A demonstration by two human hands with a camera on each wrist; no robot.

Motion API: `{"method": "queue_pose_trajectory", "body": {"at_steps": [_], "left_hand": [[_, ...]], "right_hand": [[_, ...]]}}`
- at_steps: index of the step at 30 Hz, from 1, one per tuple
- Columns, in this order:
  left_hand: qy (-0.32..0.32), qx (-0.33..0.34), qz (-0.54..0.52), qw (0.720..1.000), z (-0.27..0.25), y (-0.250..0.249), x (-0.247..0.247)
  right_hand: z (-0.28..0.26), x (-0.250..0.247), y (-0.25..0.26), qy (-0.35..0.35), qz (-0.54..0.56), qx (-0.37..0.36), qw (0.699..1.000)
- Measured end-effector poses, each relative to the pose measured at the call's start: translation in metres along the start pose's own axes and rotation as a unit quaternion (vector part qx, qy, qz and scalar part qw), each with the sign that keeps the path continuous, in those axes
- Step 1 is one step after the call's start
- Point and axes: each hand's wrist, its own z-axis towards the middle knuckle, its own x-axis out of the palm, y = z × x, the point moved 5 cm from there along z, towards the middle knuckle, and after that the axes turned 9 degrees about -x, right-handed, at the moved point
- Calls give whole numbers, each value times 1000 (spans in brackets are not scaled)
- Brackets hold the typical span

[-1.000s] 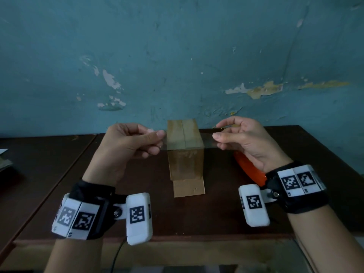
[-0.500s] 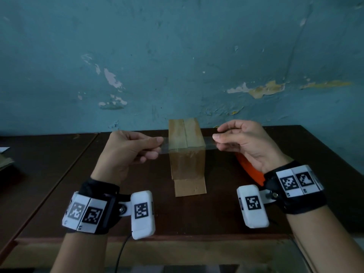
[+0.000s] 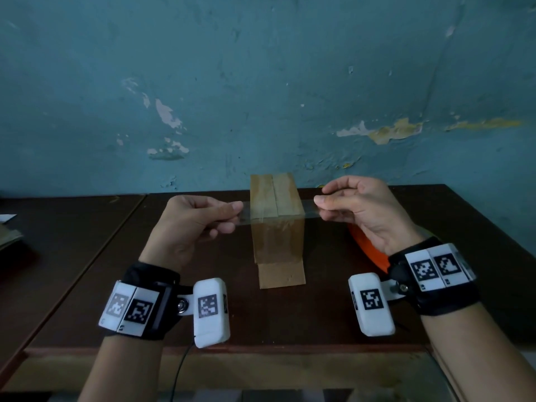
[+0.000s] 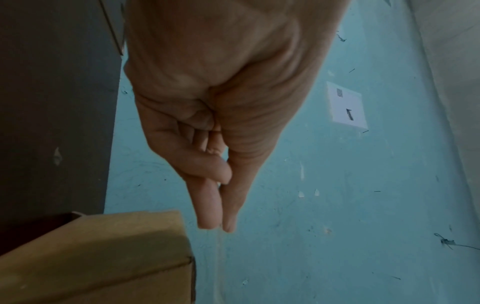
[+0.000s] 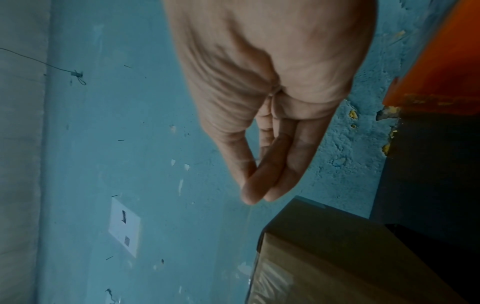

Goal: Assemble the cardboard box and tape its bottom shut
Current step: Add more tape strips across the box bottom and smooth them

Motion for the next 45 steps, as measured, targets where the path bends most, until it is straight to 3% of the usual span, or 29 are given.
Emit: {"method": "queue_pose_trajectory", "body": {"at_steps": [27,45], "left_hand": [[34,-34,-26,999,15,25,-3],[92,-143,-34,985,25,61,7]], "right_hand": [[5,3,-23,6,-27,28,999],[8,15,-63,30,14,104,994]]}}
